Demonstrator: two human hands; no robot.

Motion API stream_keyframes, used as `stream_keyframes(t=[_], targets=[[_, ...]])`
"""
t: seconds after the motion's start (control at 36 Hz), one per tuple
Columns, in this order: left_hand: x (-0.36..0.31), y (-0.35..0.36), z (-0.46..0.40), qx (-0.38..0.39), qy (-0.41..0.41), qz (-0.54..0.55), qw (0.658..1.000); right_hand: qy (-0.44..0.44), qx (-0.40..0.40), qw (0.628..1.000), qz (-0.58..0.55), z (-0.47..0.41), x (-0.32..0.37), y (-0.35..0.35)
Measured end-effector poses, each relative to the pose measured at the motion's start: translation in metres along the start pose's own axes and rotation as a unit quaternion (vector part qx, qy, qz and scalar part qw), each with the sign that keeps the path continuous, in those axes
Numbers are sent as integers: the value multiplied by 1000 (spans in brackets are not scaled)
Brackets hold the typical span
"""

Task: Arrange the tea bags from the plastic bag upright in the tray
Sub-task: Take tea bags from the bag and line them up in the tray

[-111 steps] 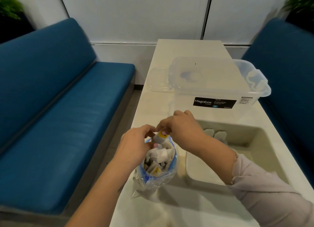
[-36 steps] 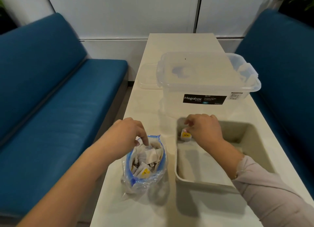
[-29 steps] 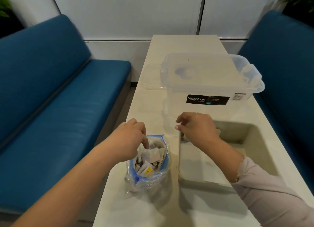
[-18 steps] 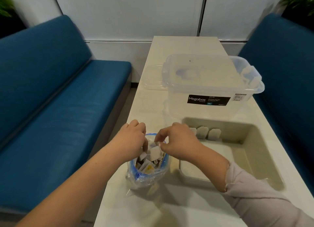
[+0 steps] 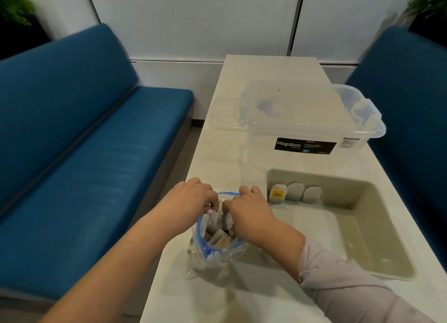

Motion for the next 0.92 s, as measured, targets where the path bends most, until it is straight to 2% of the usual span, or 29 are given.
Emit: stream_keyframes(t=[0.33,0.5,0.58,0.72,0.81,0.92], targets=[[4,-2,4,-34,-31,80,996,23,-37,996,-81,-3,-12,-8],[2,-11,2,-65,-27,87,994,42,-27,990,-131,-5,-24,-14],[3,-18,1,-78,-40,118,989,57,-23,979,-197,-5,-33,-22],[2,-29,-3,-120,-77,248,958,77,-28,948,-308,2,-54,-47],[-2,-37,-7,-152,-72,276,946,98,-33,922,-373,7,-73,-57],[-12,-44,-16,-185,-59,286,939,131,-53,909,-392,14,-105,-65]])
Point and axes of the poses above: each hand's wrist, its own z-axis away from the middle knuckle, its own y-axis out of the palm, x = y × z, the point moved 6 cm from there along -z, towards the middle knuckle, and after that the axes turned 9 degrees about y, right-handed, at the moved point
